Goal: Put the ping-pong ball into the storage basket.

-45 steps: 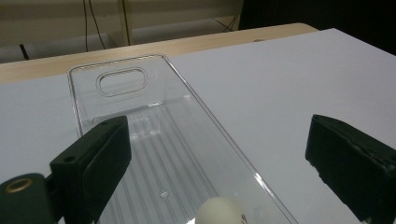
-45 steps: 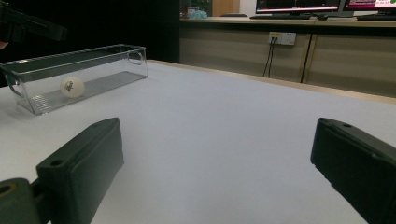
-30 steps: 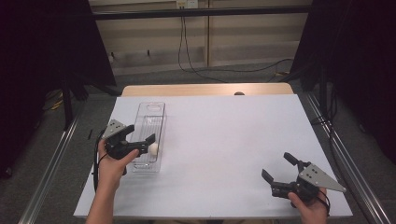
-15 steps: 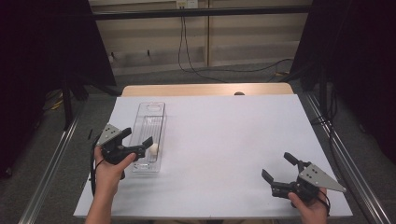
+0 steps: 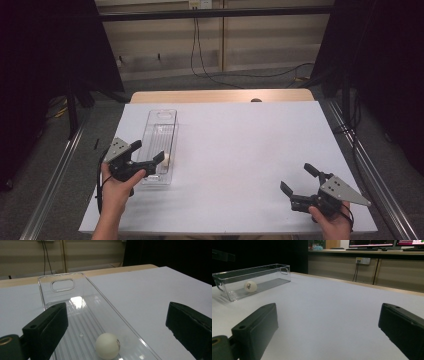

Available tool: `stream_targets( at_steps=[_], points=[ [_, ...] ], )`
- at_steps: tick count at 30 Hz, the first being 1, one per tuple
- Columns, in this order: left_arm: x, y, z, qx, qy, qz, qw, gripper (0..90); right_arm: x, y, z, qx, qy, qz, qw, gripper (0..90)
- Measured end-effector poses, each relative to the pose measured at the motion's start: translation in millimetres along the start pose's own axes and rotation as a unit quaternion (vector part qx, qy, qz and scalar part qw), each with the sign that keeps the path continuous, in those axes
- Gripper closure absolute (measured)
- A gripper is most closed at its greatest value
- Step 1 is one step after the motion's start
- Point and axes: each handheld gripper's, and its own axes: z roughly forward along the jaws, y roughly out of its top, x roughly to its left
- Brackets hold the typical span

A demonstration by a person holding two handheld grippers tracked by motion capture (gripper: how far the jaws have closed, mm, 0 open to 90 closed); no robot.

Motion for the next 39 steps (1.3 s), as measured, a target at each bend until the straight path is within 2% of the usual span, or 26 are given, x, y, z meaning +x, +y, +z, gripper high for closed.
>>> stream_targets(
  at_steps=[6, 7, 16, 25, 27, 29, 31, 35, 37, 39],
  points=[
    [-1.7, -4.1, -0.1, -0.003, -0.006, 0.004, 1.0000, 4.4, 0.1, 0.2, 0.3, -0.001, -0.001, -0.001, 1.0000, 1.9],
    [-2.2, -4.4, -0.7, -0.002, -0.001, 0.005, 1.0000, 4.4, 0.2, 0.3, 0.2, -0.001, -0.001, -0.001, 1.0000, 1.9],
    [-4.2, -10.5, -4.4, -0.016, -0.008, 0.009, 0.9998, 3.5, 0.3, 0.1, 0.3, 0.000, -0.001, 0.000, 1.0000, 1.9],
    [-6.2, -14.1, -6.1, -0.019, -0.006, 0.012, 0.9997, 3.4, 0.3, 0.0, 0.8, -0.001, -0.003, 0.002, 1.0000, 1.9],
    [-7.0, -14.6, -6.6, -0.018, 0.003, 0.014, 0.9997, 3.4, 0.1, 0.0, 0.4, 0.000, -0.003, 0.001, 1.0000, 1.9],
    [-7.3, -14.4, -7.2, -0.023, -0.001, 0.011, 0.9997, 3.4, 0.1, 0.0, 0.4, -0.001, -0.002, 0.001, 1.0000, 1.9],
    [-7.3, -14.4, -7.6, -0.022, -0.004, 0.017, 0.9996, 3.4, 0.3, 0.1, 0.4, 0.000, -0.001, 0.001, 1.0000, 1.9],
    [-8.5, -15.9, -7.6, -0.023, -0.002, 0.013, 0.9997, 3.4, 0.1, 0.1, 0.4, 0.000, -0.001, 0.002, 1.0000, 1.9],
    [-8.4, -17.1, -8.4, -0.019, -0.004, 0.020, 0.9996, 3.4, 0.0, 0.0, 0.3, 0.000, -0.001, 0.002, 1.0000, 1.9],
    [-9.2, -18.1, -7.9, -0.019, -0.004, 0.017, 0.9997, 3.4, 0.0, 0.2, 0.2, 0.000, -0.001, 0.002, 1.0000, 1.9]
  ],
)
